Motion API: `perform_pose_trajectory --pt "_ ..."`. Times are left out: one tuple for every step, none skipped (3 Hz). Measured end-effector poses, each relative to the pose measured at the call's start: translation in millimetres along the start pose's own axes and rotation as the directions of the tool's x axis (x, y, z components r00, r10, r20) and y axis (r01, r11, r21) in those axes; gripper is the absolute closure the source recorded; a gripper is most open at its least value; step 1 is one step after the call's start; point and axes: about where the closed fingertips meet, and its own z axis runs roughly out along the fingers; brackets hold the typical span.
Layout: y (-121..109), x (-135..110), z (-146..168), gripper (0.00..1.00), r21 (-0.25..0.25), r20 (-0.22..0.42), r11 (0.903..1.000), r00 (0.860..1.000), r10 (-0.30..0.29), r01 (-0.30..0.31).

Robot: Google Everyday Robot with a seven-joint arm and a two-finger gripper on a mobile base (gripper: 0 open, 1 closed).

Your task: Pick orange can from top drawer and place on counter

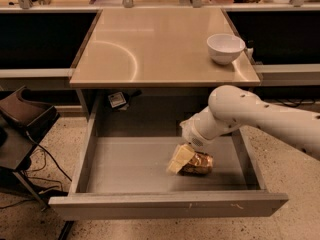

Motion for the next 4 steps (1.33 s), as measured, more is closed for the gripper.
perform_pose_trajectory --pt "-5.1 59.5 19.4 0.00 0.048 -0.004 0.9979 0.999 0.045 -0.045" --pt "-3.9 61.4 20.6 0.00 0.048 -0.005 0.9978 0.999 0.047 -0.046" --pt "-3.8 61.4 20.6 0.19 0.048 -0.005 0.9978 0.999 0.047 -0.046" --pt "-3.8 61.2 20.8 0.42 0.047 -0.005 0.9978 0.999 0.046 -0.046"
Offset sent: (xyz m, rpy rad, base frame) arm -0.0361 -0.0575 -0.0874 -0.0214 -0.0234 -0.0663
